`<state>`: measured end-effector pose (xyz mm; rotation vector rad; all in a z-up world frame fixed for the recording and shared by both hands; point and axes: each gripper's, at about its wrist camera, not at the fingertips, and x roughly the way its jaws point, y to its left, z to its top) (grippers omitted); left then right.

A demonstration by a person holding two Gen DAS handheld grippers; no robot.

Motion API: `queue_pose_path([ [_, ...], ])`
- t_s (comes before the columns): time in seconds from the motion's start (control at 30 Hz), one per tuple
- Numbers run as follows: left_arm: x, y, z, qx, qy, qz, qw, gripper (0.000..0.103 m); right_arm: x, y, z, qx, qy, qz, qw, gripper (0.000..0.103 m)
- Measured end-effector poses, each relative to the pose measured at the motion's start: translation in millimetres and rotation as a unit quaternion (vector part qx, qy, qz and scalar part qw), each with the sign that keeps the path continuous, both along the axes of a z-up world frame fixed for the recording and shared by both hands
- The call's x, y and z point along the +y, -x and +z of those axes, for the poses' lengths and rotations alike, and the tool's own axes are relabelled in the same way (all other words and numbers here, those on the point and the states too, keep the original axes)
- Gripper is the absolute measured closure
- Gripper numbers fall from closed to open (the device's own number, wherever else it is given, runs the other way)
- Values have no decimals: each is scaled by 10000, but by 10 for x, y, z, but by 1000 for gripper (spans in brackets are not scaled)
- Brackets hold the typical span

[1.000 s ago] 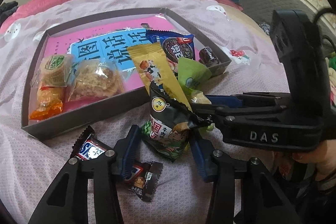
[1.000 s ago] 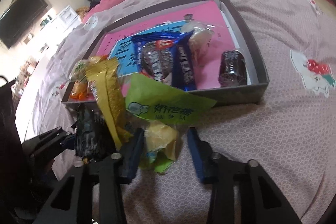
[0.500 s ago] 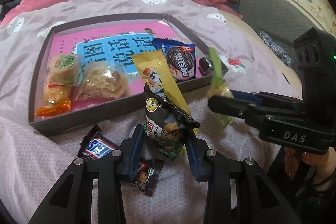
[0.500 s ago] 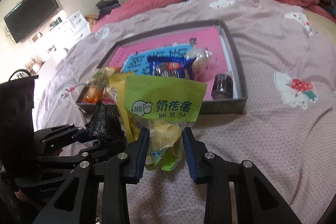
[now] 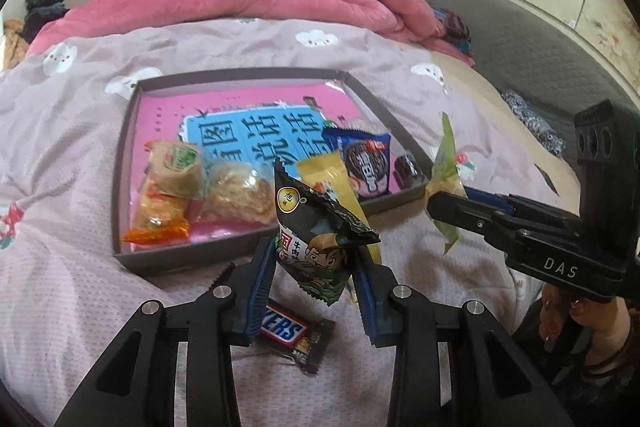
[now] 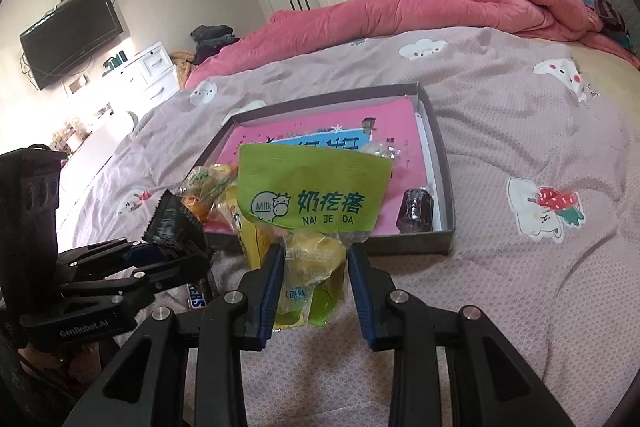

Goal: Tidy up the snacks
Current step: 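Carry the pea-snack bag left while the right tool carries the milk-candy bag over the tray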

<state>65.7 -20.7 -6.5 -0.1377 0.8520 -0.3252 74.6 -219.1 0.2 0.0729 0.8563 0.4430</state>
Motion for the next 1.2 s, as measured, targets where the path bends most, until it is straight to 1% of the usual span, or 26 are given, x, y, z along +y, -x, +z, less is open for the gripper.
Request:
queue_pose_path([
  [0.5,239,-24,178,-270,75,361,9990,64,-3,-38,48,-133,-99,-61,9998,70],
  [0.77,528,-78,267,-436,78,759,9961,64,-39,-78,61,-159,-126,-143,9997,70],
  [1.0,789,-128,287,-456,150,1131,9924,64,-80,-113,89,-207,-184,-233,9993,70],
  [1.2,784,-144,253,-382,198,1145,9925,64,-106,-149,96,-213,-223,-291,9991,70],
])
